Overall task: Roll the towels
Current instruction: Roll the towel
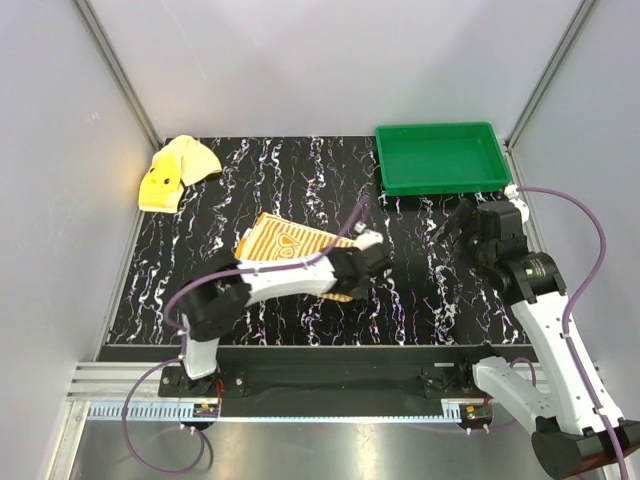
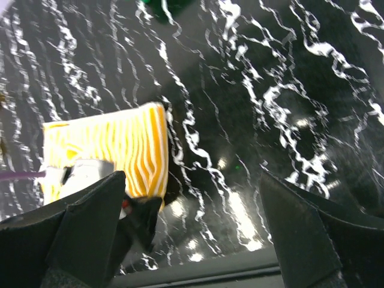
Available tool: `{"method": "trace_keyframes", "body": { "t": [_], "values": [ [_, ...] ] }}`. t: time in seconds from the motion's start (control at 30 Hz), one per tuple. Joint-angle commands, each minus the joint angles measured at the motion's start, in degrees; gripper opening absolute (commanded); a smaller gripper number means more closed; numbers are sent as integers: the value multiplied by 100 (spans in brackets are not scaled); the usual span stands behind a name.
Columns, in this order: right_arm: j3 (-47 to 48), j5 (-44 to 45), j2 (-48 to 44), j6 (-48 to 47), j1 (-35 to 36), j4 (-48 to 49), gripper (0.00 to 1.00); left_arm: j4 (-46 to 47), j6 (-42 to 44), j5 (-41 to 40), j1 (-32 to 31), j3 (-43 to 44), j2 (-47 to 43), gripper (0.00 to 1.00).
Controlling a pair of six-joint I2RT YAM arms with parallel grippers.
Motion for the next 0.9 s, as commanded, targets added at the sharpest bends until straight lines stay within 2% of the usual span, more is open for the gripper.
{"method": "trace_keyframes", "body": {
  "t": [0.0,0.07,0.17,0.47,0.63,0.87],
  "values": [
    [259,-391,189,-96,-99,291,100,1107,-533,1163,472,-659,-896,0],
    [119,-1085,216,-26,-108,818,100,1799,-786,1820,667,-1316,-1327,0],
    [-329,-2096,163,211,-108,1591,100,2434,-1138,2367,1001,-2012,-1784,0],
    [-1435,-3941,804,624,-108,3147,100,3429,-2096,3010,1616,-3322,-2768,0],
    [-2087,-4443,1015,1142,-108,4446,100,4087,-2686,3423,2011,-4078,-3094,0],
    [-2448,-4840,1692,1319,-81,5459,99,4650,-3424,3950,2504,-4773,-3279,0]
  ]
}}
